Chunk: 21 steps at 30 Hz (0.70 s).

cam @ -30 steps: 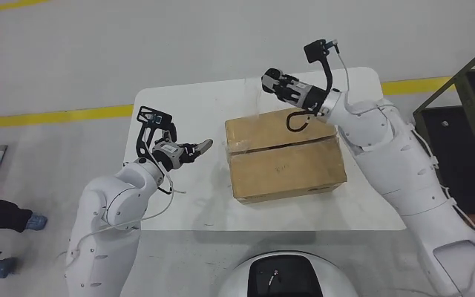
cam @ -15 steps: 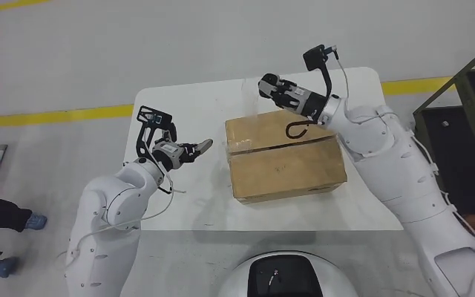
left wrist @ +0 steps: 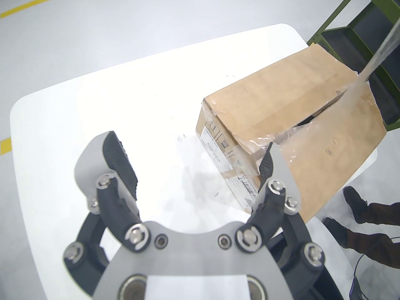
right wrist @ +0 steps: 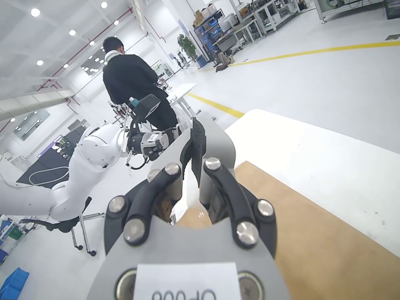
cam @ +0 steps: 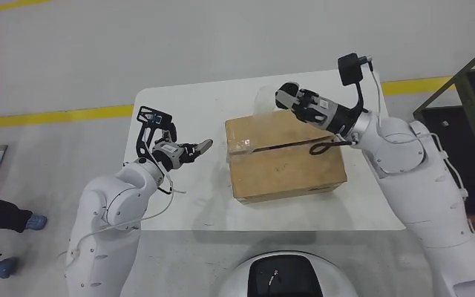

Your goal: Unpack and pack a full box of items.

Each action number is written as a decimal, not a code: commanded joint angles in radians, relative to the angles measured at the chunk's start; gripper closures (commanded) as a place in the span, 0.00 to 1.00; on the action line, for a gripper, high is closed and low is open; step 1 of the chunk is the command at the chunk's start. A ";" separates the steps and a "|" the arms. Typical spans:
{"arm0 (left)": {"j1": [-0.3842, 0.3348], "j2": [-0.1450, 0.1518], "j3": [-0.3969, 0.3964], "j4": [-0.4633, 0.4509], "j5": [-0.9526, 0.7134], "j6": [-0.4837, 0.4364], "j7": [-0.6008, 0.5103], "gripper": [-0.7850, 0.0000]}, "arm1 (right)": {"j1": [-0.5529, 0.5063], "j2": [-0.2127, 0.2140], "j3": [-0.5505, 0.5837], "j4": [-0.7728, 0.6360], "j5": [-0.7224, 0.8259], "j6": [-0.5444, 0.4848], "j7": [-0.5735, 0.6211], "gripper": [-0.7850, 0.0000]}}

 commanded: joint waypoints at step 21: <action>0.000 0.000 0.000 0.000 0.000 0.000 0.000 0.00 | -0.086 0.042 0.101 0.073 -0.170 -0.309 -0.101 1.00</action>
